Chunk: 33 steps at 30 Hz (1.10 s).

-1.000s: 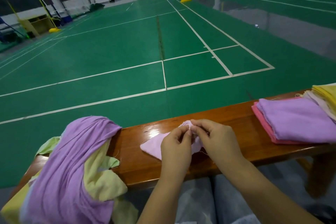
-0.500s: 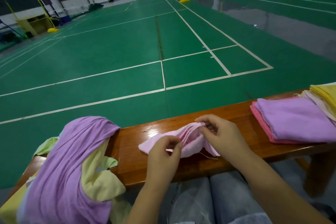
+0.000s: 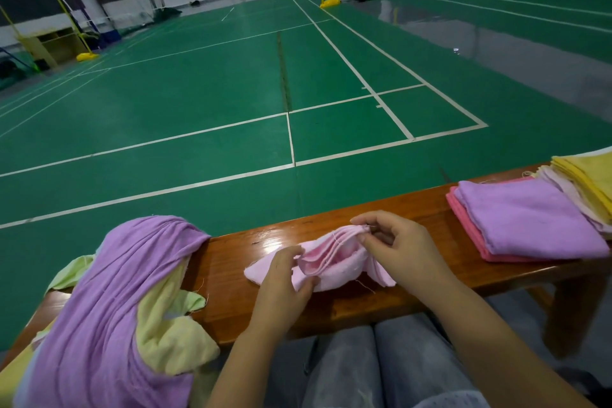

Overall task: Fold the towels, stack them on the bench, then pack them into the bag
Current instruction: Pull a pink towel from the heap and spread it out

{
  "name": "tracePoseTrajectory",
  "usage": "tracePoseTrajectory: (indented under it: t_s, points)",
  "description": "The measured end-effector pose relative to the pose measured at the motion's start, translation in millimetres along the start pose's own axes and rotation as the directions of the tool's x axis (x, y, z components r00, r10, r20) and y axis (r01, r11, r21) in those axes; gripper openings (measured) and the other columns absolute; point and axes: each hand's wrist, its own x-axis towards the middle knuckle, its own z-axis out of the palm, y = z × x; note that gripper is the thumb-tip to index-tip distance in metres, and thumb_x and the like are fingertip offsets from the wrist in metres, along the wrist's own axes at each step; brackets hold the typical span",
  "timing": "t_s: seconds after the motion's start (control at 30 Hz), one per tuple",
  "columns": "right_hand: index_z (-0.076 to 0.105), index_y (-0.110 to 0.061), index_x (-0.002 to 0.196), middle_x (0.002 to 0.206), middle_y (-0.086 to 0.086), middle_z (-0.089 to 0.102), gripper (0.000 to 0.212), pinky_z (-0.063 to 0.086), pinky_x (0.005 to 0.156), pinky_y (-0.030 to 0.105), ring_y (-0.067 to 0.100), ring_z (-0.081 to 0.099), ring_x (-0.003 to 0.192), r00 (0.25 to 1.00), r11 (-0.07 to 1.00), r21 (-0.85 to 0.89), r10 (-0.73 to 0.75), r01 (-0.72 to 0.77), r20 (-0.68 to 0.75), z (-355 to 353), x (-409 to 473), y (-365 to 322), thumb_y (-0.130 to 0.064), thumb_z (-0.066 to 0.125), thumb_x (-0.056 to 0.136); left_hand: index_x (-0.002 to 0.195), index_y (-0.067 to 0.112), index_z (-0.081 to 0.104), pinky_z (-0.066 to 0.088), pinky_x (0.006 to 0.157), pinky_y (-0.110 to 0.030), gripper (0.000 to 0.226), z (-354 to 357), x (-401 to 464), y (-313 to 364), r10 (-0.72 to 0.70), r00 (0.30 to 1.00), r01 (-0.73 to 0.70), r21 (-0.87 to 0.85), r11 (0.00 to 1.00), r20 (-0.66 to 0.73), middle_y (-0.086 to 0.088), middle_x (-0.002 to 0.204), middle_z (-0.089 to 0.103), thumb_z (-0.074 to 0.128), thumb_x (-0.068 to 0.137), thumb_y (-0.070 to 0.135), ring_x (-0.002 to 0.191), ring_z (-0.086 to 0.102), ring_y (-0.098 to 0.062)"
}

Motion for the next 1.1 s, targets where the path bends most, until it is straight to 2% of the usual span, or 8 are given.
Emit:
tracePoseTrajectory:
  t_s: [0.1,0.23,0.43,0.53,0.73,0.83,0.93,1.1]
  points:
    - [0.064,-0.022,0.113,0.107,-0.006,0.066,0.023,0.054,0.083,0.022,0.006,0.060,0.101,1.000,1.000,0.002,0.005,-0.005,-0.008,-1,1,0,-0.015,0.059,0.092,0.105,0.034,0.048,0.049,0.078,-0.013,0.026,1,-1,3,0.020,0.999,-0.017,0.052,0.998,-0.049,0.013,0.114,0.057,0.066,0.089,0.027,0.103,0.056,-0.007]
    - [0.064,-0.025,0.112,0.105,-0.009,0.065,0.022,0.052,0.075,0.014,0.002,0.060,0.098,1.000,1.000,0.010,0.018,-0.018,-0.010,-2,2,0,-0.017,0.060,0.091,0.096,0.033,0.052,0.044,0.081,-0.004,0.020,4,-2,-4,0.161,0.987,-0.157,0.157,0.975,-0.014,0.008,0.119,0.056,0.063,0.090,0.018,0.102,0.053,-0.006]
    - [0.064,-0.023,0.112,0.105,-0.009,0.065,0.023,0.053,0.075,0.015,0.003,0.061,0.098,0.999,0.998,0.048,0.034,-0.033,-0.016,-4,0,2,-0.015,0.060,0.091,0.112,0.023,0.068,0.030,0.084,0.004,0.022,9,-2,-14,0.204,0.978,-0.191,0.218,0.957,-0.039,0.007,0.133,0.051,0.060,0.093,0.015,0.121,0.047,-0.009]
    - [0.063,-0.024,0.112,0.105,-0.010,0.065,0.023,0.053,0.077,0.015,0.003,0.060,0.098,1.000,0.998,0.052,0.028,-0.028,-0.008,-5,0,5,-0.015,0.059,0.092,0.116,0.020,0.068,0.027,0.080,0.008,0.024,7,0,-14,0.189,0.979,-0.166,0.234,0.958,-0.079,0.007,0.132,0.054,0.057,0.095,0.017,0.117,0.048,-0.006]
    - [0.060,-0.028,0.103,0.097,-0.016,0.061,0.020,0.048,0.074,0.011,0.000,0.057,0.095,1.000,1.000,0.026,0.007,-0.007,-0.021,-22,18,-1,-0.011,0.057,0.093,0.108,0.018,0.066,0.048,0.086,-0.017,0.017,-22,13,-7,0.298,0.945,-0.260,0.241,0.935,-0.134,0.007,0.113,0.059,0.059,0.093,0.015,0.100,0.055,-0.008]
    - [0.061,-0.028,0.099,0.097,-0.010,0.064,0.020,0.049,0.080,0.015,0.001,0.058,0.093,0.998,0.999,0.001,-0.040,0.040,-0.050,-35,36,-14,-0.009,0.058,0.092,0.103,0.012,0.065,0.047,0.079,-0.020,0.013,-48,24,10,0.408,0.904,-0.361,0.285,0.888,-0.125,0.005,0.104,0.059,0.058,0.093,0.008,0.091,0.055,-0.010]
    - [0.063,-0.026,0.095,0.091,-0.011,0.065,0.018,0.045,0.072,0.004,-0.004,0.058,0.086,0.990,0.993,-0.007,-0.114,0.114,-0.084,-47,54,-37,-0.009,0.060,0.091,0.097,0.006,0.065,0.044,0.072,-0.023,0.016,-85,46,33,0.523,0.842,-0.454,0.349,0.820,-0.134,-0.005,0.098,0.064,0.052,0.092,0.014,0.085,0.057,-0.016]
    - [0.063,-0.025,0.087,0.086,-0.008,0.067,0.022,0.053,0.084,0.029,0.006,0.061,0.081,0.960,0.964,0.084,-0.240,0.253,-0.145,-69,78,-85,-0.003,0.058,0.089,0.093,0.002,0.063,0.042,0.072,-0.027,0.023,-152,68,90,0.674,0.707,-0.541,0.450,0.711,-0.216,-0.009,0.092,0.063,0.048,0.087,0.018,0.082,0.052,-0.015]
